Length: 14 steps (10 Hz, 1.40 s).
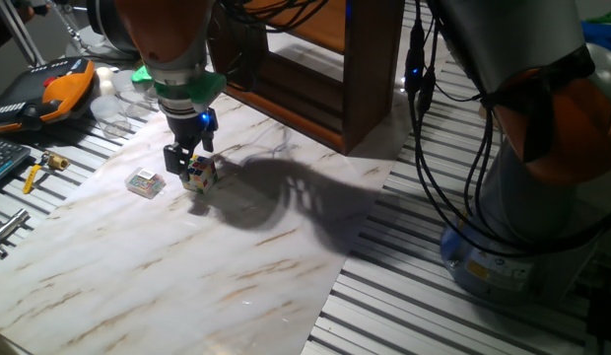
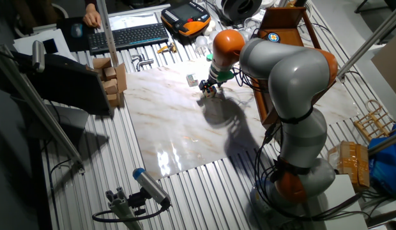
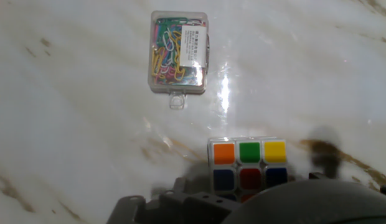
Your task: Put the object on the shelf
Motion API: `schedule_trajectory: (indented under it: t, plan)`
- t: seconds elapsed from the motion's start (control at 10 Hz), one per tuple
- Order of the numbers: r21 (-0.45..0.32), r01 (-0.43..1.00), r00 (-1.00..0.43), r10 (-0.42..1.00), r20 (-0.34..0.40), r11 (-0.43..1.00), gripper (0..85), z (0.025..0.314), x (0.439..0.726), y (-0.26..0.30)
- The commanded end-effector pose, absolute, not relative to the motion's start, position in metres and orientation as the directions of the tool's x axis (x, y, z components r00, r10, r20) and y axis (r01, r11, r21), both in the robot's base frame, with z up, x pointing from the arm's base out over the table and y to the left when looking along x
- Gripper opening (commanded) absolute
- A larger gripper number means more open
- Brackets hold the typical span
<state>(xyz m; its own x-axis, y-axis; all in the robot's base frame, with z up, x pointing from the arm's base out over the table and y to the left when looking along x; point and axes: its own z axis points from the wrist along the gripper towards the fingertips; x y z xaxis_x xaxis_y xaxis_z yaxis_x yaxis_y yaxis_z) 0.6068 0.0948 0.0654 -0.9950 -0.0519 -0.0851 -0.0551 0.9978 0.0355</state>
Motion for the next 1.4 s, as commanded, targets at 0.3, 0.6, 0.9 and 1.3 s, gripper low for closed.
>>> schedule_trajectory:
  t: [0.3,0.6,0.9,1.3]
  plan:
    - [0.04,-0.051,-0.995,-0.048,-0.084,0.998,68.0,0.055,0.608,0.096]
    - [0.042,-0.053,-0.995,-0.049,-0.085,0.998,68.0,0.052,0.608,0.096]
    - [0.04,-0.059,-0.995,-0.055,-0.088,0.997,68.0,0.052,0.608,0.095]
    - [0.039,-0.079,-0.994,-0.076,-0.072,0.996,51.0,0.056,0.608,0.093]
